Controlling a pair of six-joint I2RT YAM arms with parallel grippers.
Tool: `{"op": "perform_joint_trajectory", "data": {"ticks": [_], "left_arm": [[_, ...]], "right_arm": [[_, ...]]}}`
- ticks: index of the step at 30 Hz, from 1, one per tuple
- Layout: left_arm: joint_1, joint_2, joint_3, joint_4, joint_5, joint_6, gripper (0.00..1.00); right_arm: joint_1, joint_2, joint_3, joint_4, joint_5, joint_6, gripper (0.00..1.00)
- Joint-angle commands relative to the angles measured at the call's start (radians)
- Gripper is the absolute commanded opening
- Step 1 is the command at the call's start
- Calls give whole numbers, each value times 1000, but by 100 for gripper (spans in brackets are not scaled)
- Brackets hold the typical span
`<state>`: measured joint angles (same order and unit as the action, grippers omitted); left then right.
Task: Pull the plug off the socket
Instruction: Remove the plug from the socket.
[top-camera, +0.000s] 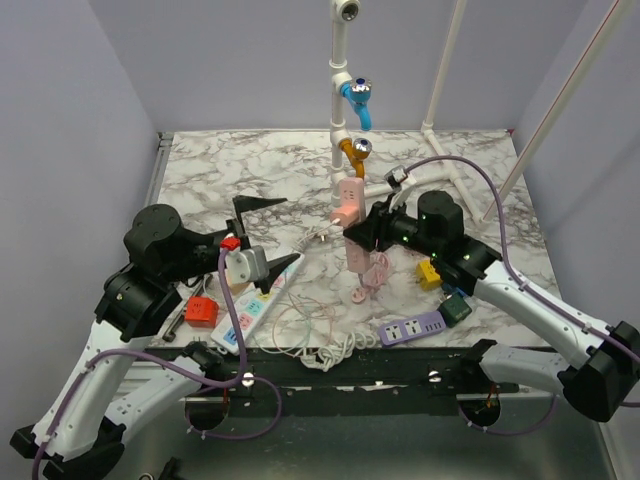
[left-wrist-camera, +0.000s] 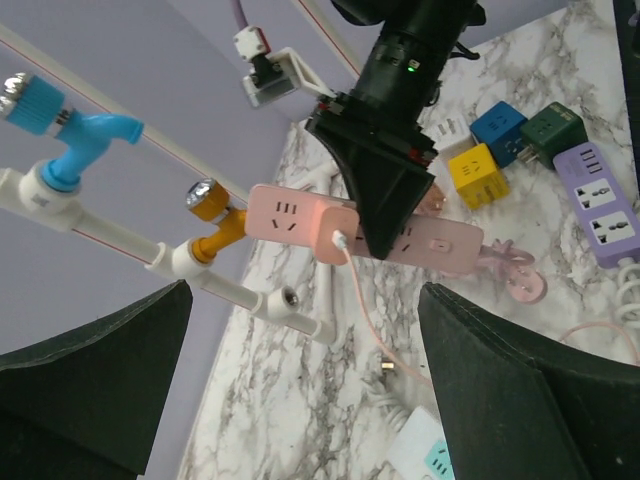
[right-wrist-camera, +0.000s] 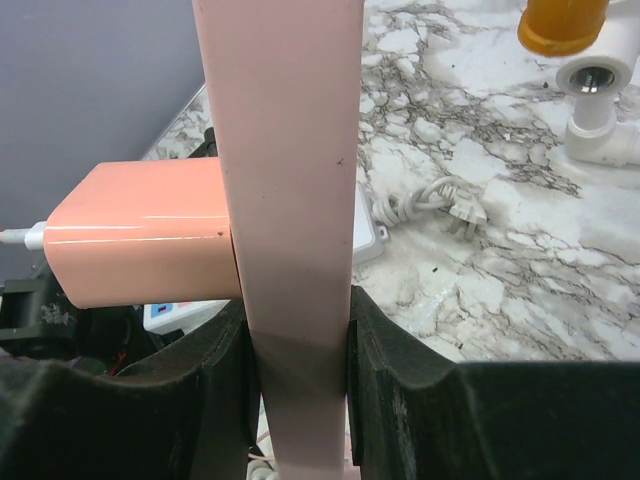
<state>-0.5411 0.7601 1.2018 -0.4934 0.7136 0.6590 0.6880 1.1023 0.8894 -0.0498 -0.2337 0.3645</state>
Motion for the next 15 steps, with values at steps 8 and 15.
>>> {"op": "perform_joint_trajectory", "data": {"ticks": [8, 15], "left_arm": [[-207, -10, -154, 208, -199, -39, 98], [-278, -4, -209, 260, -295, 41, 98]], "right_arm": [[39, 118, 112, 96, -16, 13, 1], [51, 143, 114, 122, 6, 21, 1]]}}
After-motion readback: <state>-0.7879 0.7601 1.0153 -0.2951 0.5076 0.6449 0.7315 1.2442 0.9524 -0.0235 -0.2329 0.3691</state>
